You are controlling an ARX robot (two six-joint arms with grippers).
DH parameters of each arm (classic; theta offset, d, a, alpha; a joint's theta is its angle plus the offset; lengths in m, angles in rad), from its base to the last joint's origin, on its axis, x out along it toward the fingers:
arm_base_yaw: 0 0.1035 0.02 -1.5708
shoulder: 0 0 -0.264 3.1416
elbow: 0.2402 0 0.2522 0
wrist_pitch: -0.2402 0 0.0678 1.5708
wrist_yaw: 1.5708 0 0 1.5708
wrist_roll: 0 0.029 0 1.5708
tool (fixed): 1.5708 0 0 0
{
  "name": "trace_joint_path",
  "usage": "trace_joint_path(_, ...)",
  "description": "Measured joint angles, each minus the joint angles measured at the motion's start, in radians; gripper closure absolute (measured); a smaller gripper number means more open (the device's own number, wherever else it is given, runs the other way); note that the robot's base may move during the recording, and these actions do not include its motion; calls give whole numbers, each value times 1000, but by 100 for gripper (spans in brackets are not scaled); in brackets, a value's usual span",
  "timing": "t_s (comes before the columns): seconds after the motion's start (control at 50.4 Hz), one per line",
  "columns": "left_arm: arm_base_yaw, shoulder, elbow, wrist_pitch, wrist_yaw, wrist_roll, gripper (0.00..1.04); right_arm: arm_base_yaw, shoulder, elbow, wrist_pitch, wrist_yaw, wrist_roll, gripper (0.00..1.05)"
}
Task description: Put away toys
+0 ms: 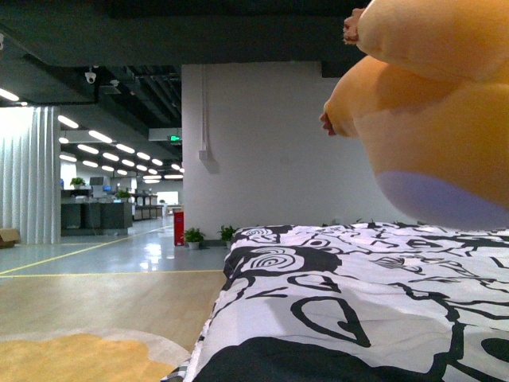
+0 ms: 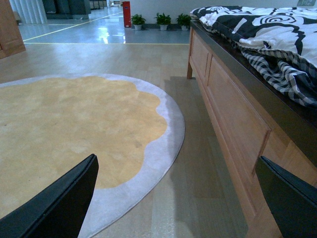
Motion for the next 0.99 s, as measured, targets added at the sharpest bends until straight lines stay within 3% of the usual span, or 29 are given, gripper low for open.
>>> trace_joint_path(0.099,0,0,0,0,0,0,6,-105,-131,-129,26,-138,83,98)
trace_joint_path(0.238,0,0,0,0,0,0,6,-179,-269,-245,3,-203,129,98)
trace_joint_path(0.297,0,0,0,0,0,0,6,-172,-318,-298,-6,-188,131,98)
trace_joint_path(0.456,0,0,0,0,0,0,6,-46,-415,-452,-15,8,-18,98)
trace_joint_path(0.555,0,0,0,0,0,0,6,-42,-456,-508,-5,70,-82,98)
trace_joint_path(0.991,0,0,0,0,-2,0,6,-74,-478,-534,-11,82,-97,98)
